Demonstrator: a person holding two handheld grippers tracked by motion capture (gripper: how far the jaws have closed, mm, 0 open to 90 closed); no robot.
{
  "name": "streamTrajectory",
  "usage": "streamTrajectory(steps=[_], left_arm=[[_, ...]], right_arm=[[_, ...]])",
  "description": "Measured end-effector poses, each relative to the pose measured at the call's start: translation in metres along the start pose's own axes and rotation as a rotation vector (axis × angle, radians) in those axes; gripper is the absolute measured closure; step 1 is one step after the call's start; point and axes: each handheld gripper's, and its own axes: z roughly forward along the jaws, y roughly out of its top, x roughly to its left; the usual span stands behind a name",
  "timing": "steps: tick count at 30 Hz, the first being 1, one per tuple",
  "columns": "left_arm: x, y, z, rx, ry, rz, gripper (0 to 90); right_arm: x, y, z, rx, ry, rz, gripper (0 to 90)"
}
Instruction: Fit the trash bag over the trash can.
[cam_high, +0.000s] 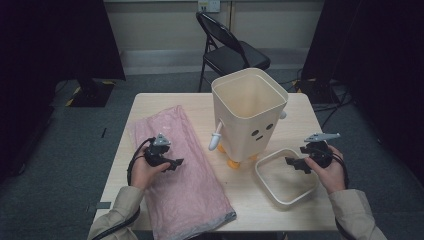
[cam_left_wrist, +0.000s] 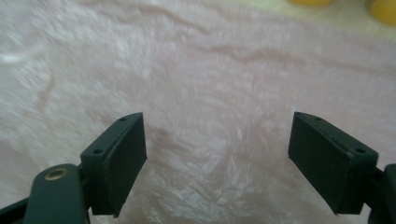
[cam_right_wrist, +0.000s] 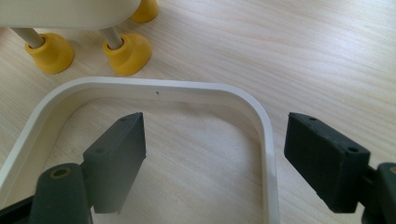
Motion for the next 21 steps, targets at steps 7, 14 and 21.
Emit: streamTrajectory(steps=[7,14,21], left_arm=[[-0.025,-0.019,-0.004,0.011,-0.02,0.037,16.4],[-0.045,-0.024,-0.02,0.008,-0.077,0.084,21.3],[0.01,-0.004,-0.013,-0.014,0.062,-0.002,16.3]], right_arm=[[0.003,0.004,0.003,0.003,0.01,-0.01,20.0],[0.007,0.002,-0.004,-0.01,0.018,-0.019,20.0],[0.002,0.0,-0.009,-0.008,0.016,-0.006,20.2]])
